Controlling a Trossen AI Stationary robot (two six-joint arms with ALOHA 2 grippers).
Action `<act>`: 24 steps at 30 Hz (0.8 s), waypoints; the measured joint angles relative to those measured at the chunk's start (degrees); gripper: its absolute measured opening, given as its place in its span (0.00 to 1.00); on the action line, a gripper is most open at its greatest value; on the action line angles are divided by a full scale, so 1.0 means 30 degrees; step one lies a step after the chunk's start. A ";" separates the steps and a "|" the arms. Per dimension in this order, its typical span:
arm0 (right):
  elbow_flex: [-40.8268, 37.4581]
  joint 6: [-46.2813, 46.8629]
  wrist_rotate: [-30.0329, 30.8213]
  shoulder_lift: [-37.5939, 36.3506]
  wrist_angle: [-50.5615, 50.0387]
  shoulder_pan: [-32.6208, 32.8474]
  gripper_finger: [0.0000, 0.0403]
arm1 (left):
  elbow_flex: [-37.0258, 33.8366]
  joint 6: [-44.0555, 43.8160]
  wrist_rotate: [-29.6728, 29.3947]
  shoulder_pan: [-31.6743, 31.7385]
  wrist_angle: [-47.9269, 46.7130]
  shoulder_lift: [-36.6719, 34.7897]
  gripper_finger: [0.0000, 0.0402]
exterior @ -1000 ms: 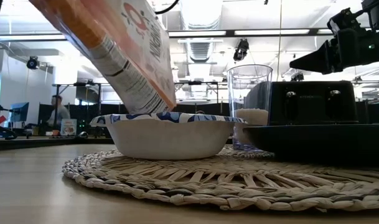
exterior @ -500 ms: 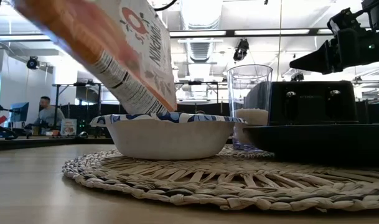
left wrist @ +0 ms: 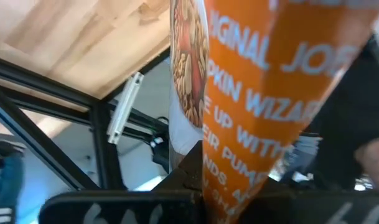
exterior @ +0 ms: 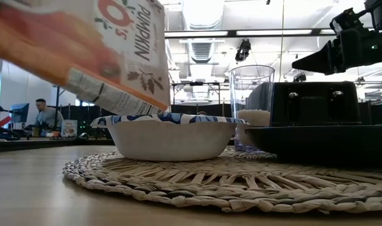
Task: Arrange a breakfast setting
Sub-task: Pour the brown cereal from the orange cereal box into the white patterned bowl
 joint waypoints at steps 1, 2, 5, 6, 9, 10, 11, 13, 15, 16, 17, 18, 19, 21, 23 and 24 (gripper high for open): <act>0.0000 0.0000 0.0000 0.0000 0.0000 0.0003 0.18 | 0.0000 -0.0007 -0.0182 -0.0275 0.0004 -0.0065 0.00; 0.0000 0.0000 0.0000 0.0000 0.0000 0.0006 0.18 | 0.0000 -0.0007 -0.0302 -0.0559 -0.0003 -0.0128 0.00; 0.0000 0.0000 0.0000 0.0000 0.0000 0.0000 0.18 | 0.0000 -0.0118 -0.1026 -0.1324 0.0001 -0.0366 0.00; 0.0000 0.0000 0.0000 0.0000 0.0000 0.0000 0.18 | 0.0000 -0.0231 -0.1374 -0.1559 -0.0003 -0.0445 0.00; 0.0000 0.0000 0.0000 0.0000 0.0000 0.0007 0.18 | 0.0007 -0.0331 -0.2822 -0.2240 -0.0003 -0.0644 0.00; 0.0000 0.0000 0.0000 0.0000 0.0000 0.0003 0.18 | 0.0005 -0.0342 -0.3425 -0.2470 0.0004 -0.0692 0.00; 0.0000 0.0000 0.0000 0.0000 0.0000 0.0006 0.18 | 0.0007 -0.0357 -0.4025 -0.2678 -0.0003 -0.0734 0.00; 0.0000 0.0000 0.0000 0.0000 0.0000 0.0007 0.18 | 0.0007 -0.0358 -0.5271 -0.3175 -0.0003 -0.0789 0.00; 0.0000 0.0000 0.0000 0.0000 0.0000 0.0004 0.18 | 0.0007 -0.0290 -0.6455 -0.3786 -0.0003 -0.0796 0.00; 0.0000 0.0000 0.0000 0.0000 0.0000 0.0005 0.18 | 0.0007 -0.0219 -0.6888 -0.4098 0.0002 -0.0796 0.00; 0.0000 0.0000 0.0000 0.0000 0.0000 0.0001 0.18 | 0.0007 -0.0204 -0.7143 -0.4385 0.0001 -0.0796 0.00; 0.0000 0.0000 0.0000 0.0000 0.0000 0.0000 0.18 | 0.0007 -0.0197 -0.7392 -0.4670 0.0004 -0.0796 0.00; 0.0000 0.0000 0.0000 0.0000 0.0000 0.0000 0.18 | 0.0007 -0.0223 -0.7657 -0.4918 0.0004 -0.0796 0.00; 0.0000 0.0000 0.0000 0.0000 0.0000 0.0001 0.18 | 0.0007 -0.0428 -0.8605 -0.5461 0.0004 -0.0796 0.00; 0.0000 0.0000 0.0000 0.0000 0.0000 0.0005 0.18 | 0.0007 -0.0580 -0.9715 -0.5993 -0.0002 -0.0796 0.00; 0.0000 0.0000 0.0000 0.0000 0.0000 0.0000 0.18 | 0.0007 -0.0687 -1.0318 -0.6297 -0.0003 -0.0796 0.00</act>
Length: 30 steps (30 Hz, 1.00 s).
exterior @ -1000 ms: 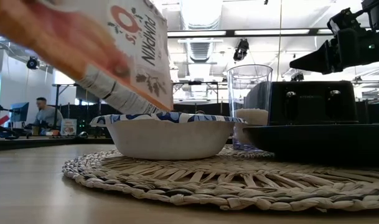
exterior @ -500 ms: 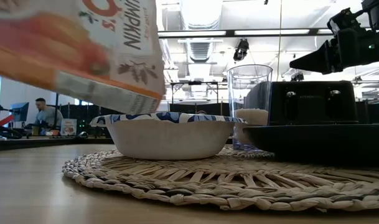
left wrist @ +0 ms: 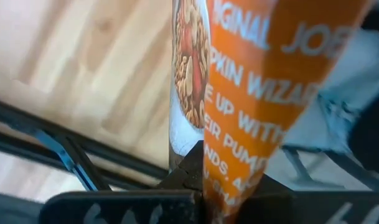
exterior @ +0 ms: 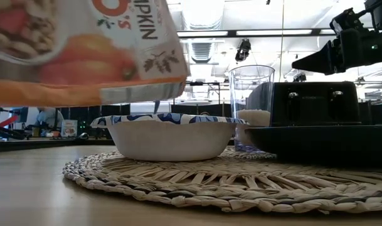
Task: Arrange a breakfast setting
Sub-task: Pour the brown cereal from the orange cereal box into the white patterned bowl
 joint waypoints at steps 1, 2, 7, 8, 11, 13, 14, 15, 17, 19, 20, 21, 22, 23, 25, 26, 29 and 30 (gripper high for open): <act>0.0000 0.0000 0.0000 0.0000 0.0000 0.0005 0.18 | 0.0000 -0.0162 -0.0667 -0.0292 0.0007 0.0000 0.00; 0.0000 0.0000 0.0000 0.0000 0.0000 0.0002 0.18 | 0.0000 -0.0252 -0.1504 -0.0582 0.0007 0.0000 0.00; 0.0000 0.0000 0.0000 0.0000 0.0000 0.0007 0.18 | 0.0000 -0.1358 -0.5268 -0.2135 0.0007 0.0000 0.00; 0.0000 0.0000 0.0000 0.0000 0.0000 0.0001 0.18 | 0.0000 -0.1664 -0.5782 -0.2386 0.0007 0.0000 0.00; 0.0000 0.0000 0.0000 0.0000 0.0000 0.0003 0.18 | 0.0000 -0.2812 -0.7454 -0.3096 0.0007 0.0000 0.00; 0.0000 0.0000 0.0000 0.0000 0.0000 0.0000 0.18 | 0.0000 -0.3513 -0.8730 -0.3564 0.0007 0.0000 0.00; 0.0000 0.0002 0.0000 0.0000 0.0000 0.0002 0.18 | 0.0000 -0.3772 -0.9374 -0.3770 0.0009 0.0000 0.00; 0.0000 0.0000 0.0000 0.0000 0.0000 0.0001 0.18 | 0.0000 -0.3975 -0.9996 -0.3975 0.0008 0.0000 0.00; 0.0000 0.0000 0.0000 0.0007 0.0000 0.0000 0.18 | -0.0090 -0.4321 -1.0992 -0.4295 0.0021 0.0000 0.00; 0.0000 0.0000 0.0000 0.0007 0.0000 0.0007 0.18 | -0.0236 -0.4568 -1.1623 -0.4537 0.0022 0.0000 0.00; 0.0000 0.0000 0.0000 0.0007 0.0000 0.0001 0.18 | -0.0339 -0.4697 -1.1855 -0.4608 0.0016 0.0000 0.00; 0.0000 0.0000 0.0000 0.0007 0.0000 0.0003 0.18 | -0.0474 -0.4826 -1.2134 -0.4679 0.0032 0.0000 0.00; 0.0000 0.0000 0.0000 0.0007 0.0000 0.0000 0.18 | -0.0641 -0.4951 -1.2332 -0.4736 0.0014 0.0000 0.00; 0.0000 0.0004 0.0000 0.0007 0.0000 0.0004 0.18 | -0.0844 -0.5172 -1.2464 -0.4782 0.0024 0.0000 0.00; 0.0000 0.0000 0.0000 0.0007 0.0000 0.0000 0.18 | -0.1296 -0.5670 -1.2746 -0.4859 0.0017 0.0000 0.00; 0.0000 0.0000 0.0000 0.0007 0.0000 0.0000 0.18 | -0.1534 -0.5912 -1.2875 -0.4872 0.0012 -0.0002 0.00; 0.0000 0.0000 0.0000 0.0007 0.0000 0.0001 0.18 | -0.2399 -0.6951 -1.3393 -0.4951 0.0086 -0.0341 0.00; 0.0000 0.0000 0.0000 0.0007 0.0000 0.0001 0.18 | -0.2776 -0.7381 -1.3755 -0.4974 0.0056 -0.0569 0.00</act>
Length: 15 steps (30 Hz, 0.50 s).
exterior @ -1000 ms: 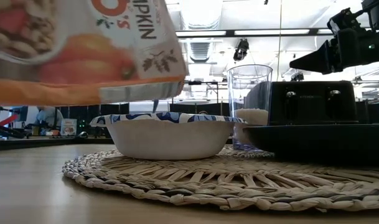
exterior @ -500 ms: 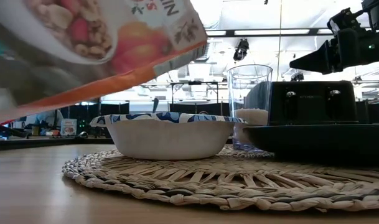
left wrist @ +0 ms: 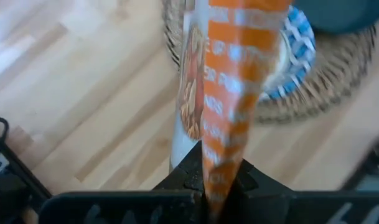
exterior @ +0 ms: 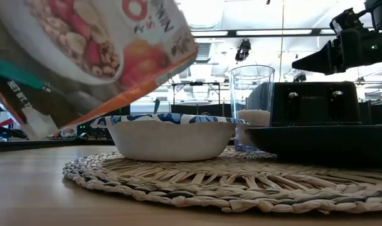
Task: Arrange a breakfast setting
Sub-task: Pour the brown cereal from the orange cereal box into the white patterned bowl
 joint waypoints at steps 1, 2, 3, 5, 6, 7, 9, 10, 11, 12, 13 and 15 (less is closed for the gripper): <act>0.0000 0.0002 0.0000 0.0000 0.0000 -0.0001 0.18 | -0.0380 -0.0441 -0.0462 -0.0020 -0.0061 -0.0217 0.00; 0.0000 0.0000 0.0000 0.0000 0.0000 -0.0001 0.18 | -0.0772 -0.0779 -0.0839 -0.0027 -0.0057 -0.0445 0.00; 0.0000 0.0000 0.0000 0.0000 0.0000 0.0003 0.18 | -0.1185 -0.1071 -0.1167 -0.0022 -0.0051 -0.0665 0.00; 0.0000 0.0000 0.0000 0.0000 0.0000 0.0006 0.18 | -0.2020 -0.1428 -0.1724 -0.0013 -0.0034 -0.1092 0.00; 0.0000 0.0000 0.0000 0.0000 0.0000 0.0002 0.18 | -0.2450 -0.1464 -0.2046 -0.0013 -0.0030 -0.1344 0.00; 0.0000 0.0000 0.0000 0.0000 0.0000 -0.0001 0.18 | -0.2865 -0.1469 -0.2454 -0.0013 -0.0043 -0.1601 0.00; 0.0000 0.0000 0.0000 0.0000 0.0000 0.0006 0.18 | -0.3640 -0.1542 -0.3256 -0.0013 -0.0056 -0.2018 0.00; 0.0000 0.0000 0.0000 0.0000 0.0000 0.0000 0.18 | -0.4021 -0.1703 -0.3642 -0.0013 -0.0049 -0.2179 0.00; 0.0000 0.0001 0.0000 0.0000 0.0000 0.0005 0.18 | -0.4365 -0.1878 -0.3945 -0.0013 -0.0056 -0.2276 0.00; 0.0000 0.0000 0.0000 0.0000 0.0000 0.0004 0.18 | -0.4650 -0.1980 -0.4050 -0.0013 -0.0053 -0.2351 0.00; 0.0000 0.0000 0.0000 0.0000 0.0000 0.0002 0.18 | -0.4897 -0.2018 -0.4056 -0.0013 -0.0042 -0.2394 0.00; 0.0000 0.0000 0.0000 0.0000 0.0000 -0.0001 0.18 | -0.5420 -0.2244 -0.4056 -0.0013 -0.0051 -0.2360 0.00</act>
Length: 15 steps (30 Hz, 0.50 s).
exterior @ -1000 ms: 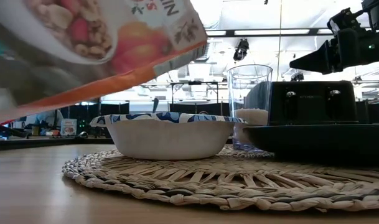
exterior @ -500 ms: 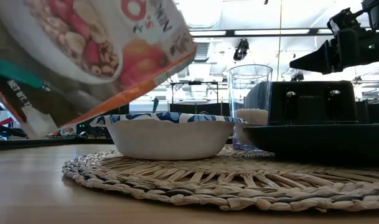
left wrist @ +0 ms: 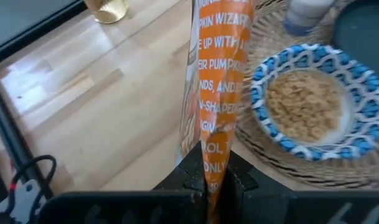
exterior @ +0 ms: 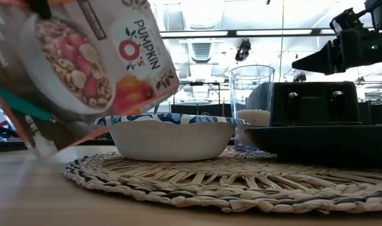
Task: Arrange a breakfast setting
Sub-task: Pour the brown cereal from the orange cereal box into the white patterned bowl
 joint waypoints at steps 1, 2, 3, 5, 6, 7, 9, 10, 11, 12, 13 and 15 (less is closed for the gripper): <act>0.0000 0.0000 0.0000 0.0000 0.0000 0.0001 0.18 | -0.0246 -0.0206 -0.0126 -0.0004 -0.0017 0.0058 0.00; 0.0000 0.0007 0.0000 0.0000 0.0000 0.0000 0.18 | -0.0489 -0.0465 -0.0405 -0.0015 -0.0010 0.0080 0.00; 0.0000 0.0000 0.0000 0.0000 0.0000 0.0000 0.18 | -0.0740 -0.0823 -0.0682 -0.0016 -0.0024 0.0079 0.00; 0.0000 0.0000 0.0000 0.0000 0.0000 0.0005 0.18 | -0.1304 -0.1587 -0.1509 -0.0051 -0.0062 0.0073 0.00; 0.0000 0.0000 0.0000 0.0000 0.0000 0.0004 0.18 | -0.1545 -0.1882 -0.1965 -0.0051 -0.0056 0.0073 0.00; 0.0000 0.0000 0.0000 0.0000 0.0000 0.0002 0.18 | -0.1719 -0.2094 -0.2356 -0.0051 -0.0042 0.0080 0.00; 0.0000 0.0000 0.0000 0.0000 0.0000 0.0003 0.18 | -0.1921 -0.2296 -0.3029 -0.0051 0.0000 0.0091 0.00; 0.0000 0.0000 0.0000 0.0000 0.0003 0.0003 0.18 | -0.1987 -0.2300 -0.3408 -0.0056 0.0022 0.0114 0.00; 0.0000 0.0000 0.0000 0.0000 0.0000 0.0000 0.18 | -0.2047 -0.2303 -0.3846 -0.0058 0.0083 0.0139 0.00; 0.0000 0.0000 0.0000 0.0000 0.0000 0.0000 0.18 | -0.2099 -0.2304 -0.4336 -0.0051 0.0084 0.0148 0.00; 0.0000 0.0000 0.0000 0.0000 0.0000 0.0007 0.18 | -0.2139 -0.2311 -0.4859 -0.0051 0.0062 0.0153 0.00; 0.0000 0.0000 0.0000 0.0000 0.0000 0.0005 0.18 | -0.2253 -0.2483 -0.5790 -0.0051 0.0003 0.0146 0.00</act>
